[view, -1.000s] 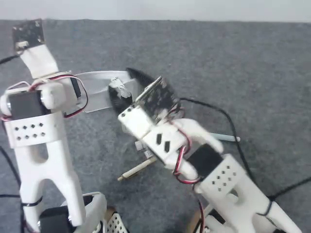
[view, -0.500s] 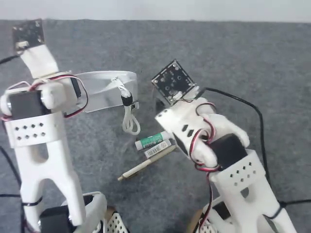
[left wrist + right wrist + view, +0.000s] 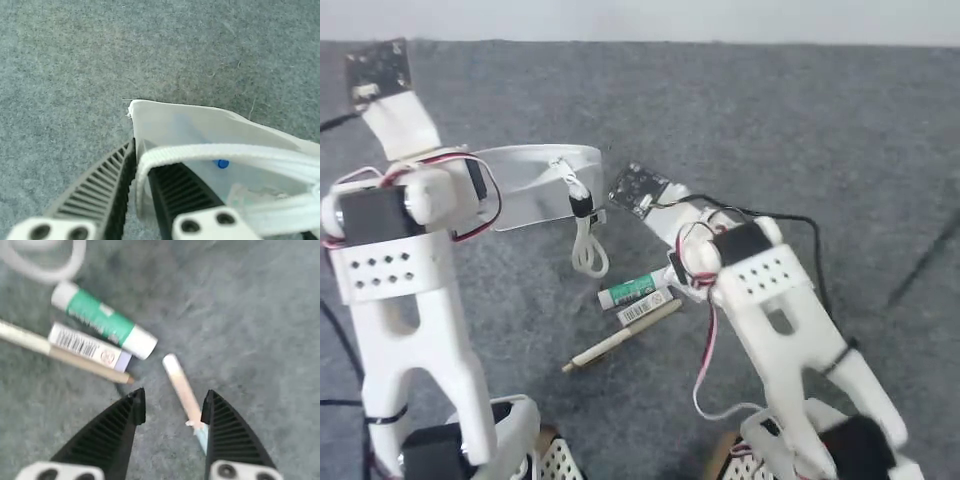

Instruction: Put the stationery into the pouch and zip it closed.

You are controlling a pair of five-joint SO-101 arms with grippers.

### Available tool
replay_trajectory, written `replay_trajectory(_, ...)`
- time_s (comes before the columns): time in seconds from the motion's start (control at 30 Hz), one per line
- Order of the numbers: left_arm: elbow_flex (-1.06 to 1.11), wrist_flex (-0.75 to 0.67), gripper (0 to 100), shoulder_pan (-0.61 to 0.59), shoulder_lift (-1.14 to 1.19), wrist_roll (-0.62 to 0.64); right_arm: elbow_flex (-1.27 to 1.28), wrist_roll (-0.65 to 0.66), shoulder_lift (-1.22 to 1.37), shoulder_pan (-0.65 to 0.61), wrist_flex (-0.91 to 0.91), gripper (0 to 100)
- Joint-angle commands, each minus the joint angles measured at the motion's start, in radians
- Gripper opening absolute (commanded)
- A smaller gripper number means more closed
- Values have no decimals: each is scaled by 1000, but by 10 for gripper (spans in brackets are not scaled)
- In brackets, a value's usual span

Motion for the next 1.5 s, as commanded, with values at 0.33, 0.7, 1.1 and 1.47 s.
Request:
replay_trajectory(0.33,-5,-26,9,-3,-5,12,-11,164,225,91,-151,177)
replay_trajectory(0.7,-4,-25,9,-5,-5,12,-11,227,372,153,-282,177)
replay_trajectory(1.1,16,-31,9,-5,-5,12,-124,267,515,156,-183,37)
replay_trajectory(1.47,16,-31,9,-5,-5,12,-241,259,542,165,-48,6)
